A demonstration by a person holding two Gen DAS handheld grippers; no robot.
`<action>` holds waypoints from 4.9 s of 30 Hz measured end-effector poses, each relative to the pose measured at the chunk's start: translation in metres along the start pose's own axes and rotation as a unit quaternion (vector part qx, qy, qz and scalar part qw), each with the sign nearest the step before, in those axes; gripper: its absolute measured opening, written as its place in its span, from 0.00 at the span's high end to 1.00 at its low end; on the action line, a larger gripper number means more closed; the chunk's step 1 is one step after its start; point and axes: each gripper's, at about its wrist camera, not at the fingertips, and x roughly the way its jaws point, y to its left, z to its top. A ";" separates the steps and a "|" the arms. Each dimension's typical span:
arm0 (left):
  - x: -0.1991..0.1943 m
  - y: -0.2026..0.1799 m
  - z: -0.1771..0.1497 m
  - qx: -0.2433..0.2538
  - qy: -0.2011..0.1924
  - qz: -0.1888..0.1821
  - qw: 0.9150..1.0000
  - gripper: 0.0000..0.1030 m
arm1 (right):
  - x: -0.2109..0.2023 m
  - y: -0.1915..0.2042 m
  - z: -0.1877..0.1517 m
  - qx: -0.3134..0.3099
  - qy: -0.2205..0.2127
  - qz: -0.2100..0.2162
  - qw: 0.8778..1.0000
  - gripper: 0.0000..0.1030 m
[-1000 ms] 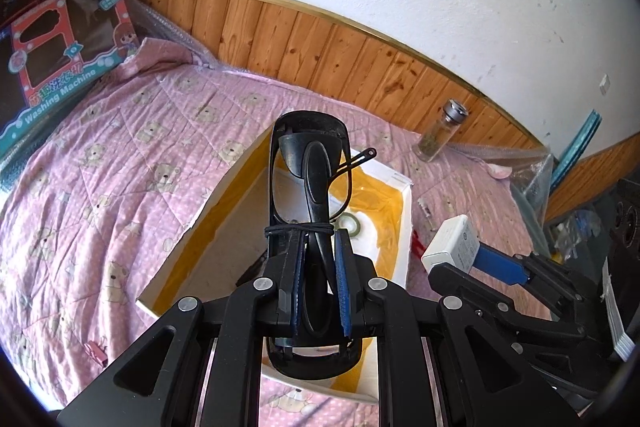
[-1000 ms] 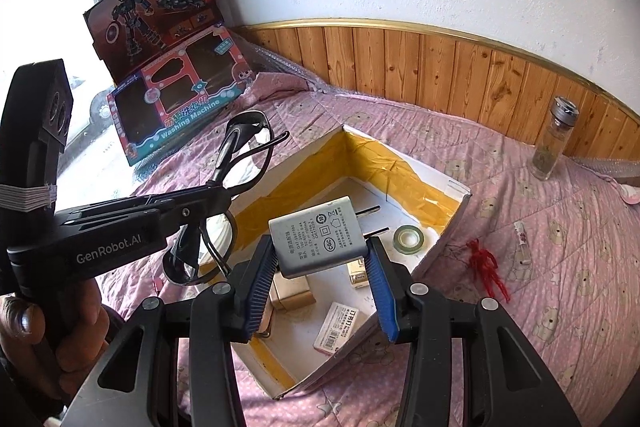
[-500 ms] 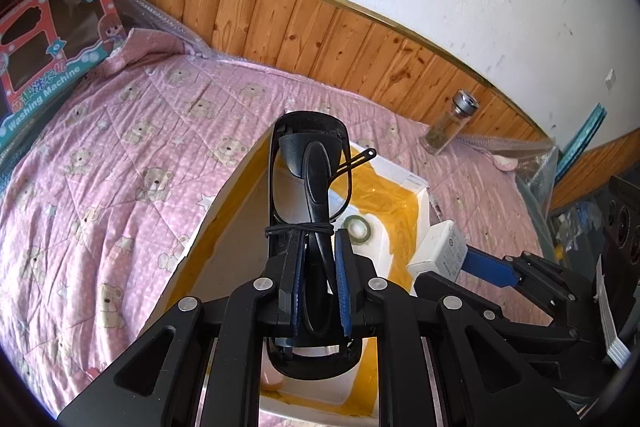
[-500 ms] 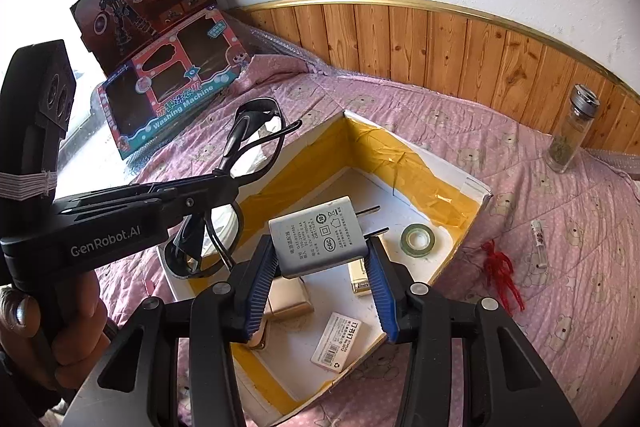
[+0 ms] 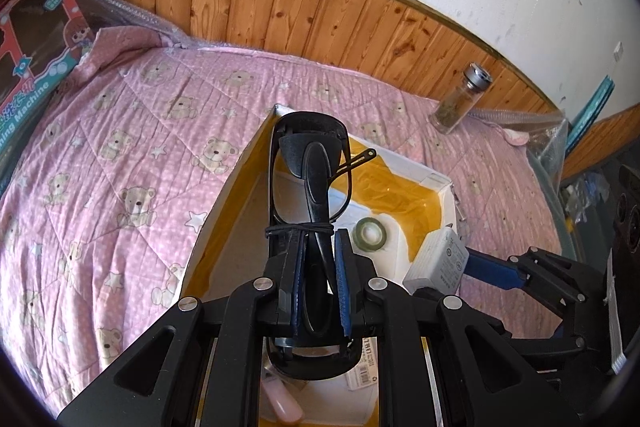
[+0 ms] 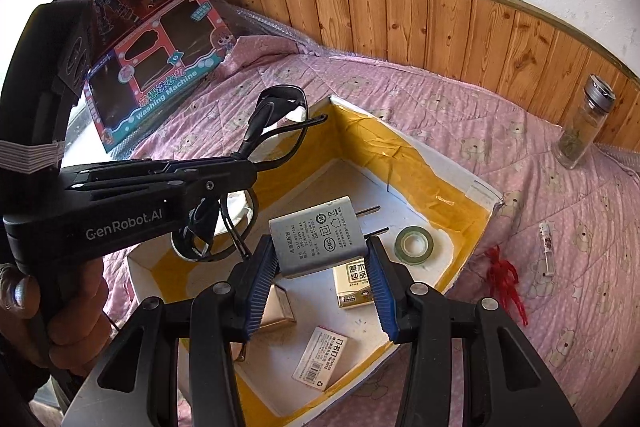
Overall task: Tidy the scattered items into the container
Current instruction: 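Carry the glasses in the left tool and charger in the right over the box, then open the left tool to drop the glasses while the right tool drops the charger, then move both tools back toward the red figure and clear lighter, then grasp the red action figure with the left tool while the right tool grasps the clear lighter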
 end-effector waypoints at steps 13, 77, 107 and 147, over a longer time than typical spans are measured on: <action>0.051 -0.001 0.015 0.035 0.059 0.022 0.997 0.85 | 0.036 -0.016 0.018 -0.011 0.034 0.000 0.999 0.55; -0.048 -0.131 -0.059 0.112 0.009 0.037 0.993 0.64 | -0.072 -0.077 -0.083 0.053 -0.029 0.032 0.998 0.59; 0.082 -0.247 -0.067 0.057 0.095 -0.028 0.993 0.62 | -0.066 -0.243 -0.135 0.166 -0.020 -0.021 0.986 0.59; 0.211 -0.210 -0.052 -0.004 0.076 0.000 0.997 0.86 | 0.056 -0.334 -0.093 0.114 0.027 -0.061 0.991 0.81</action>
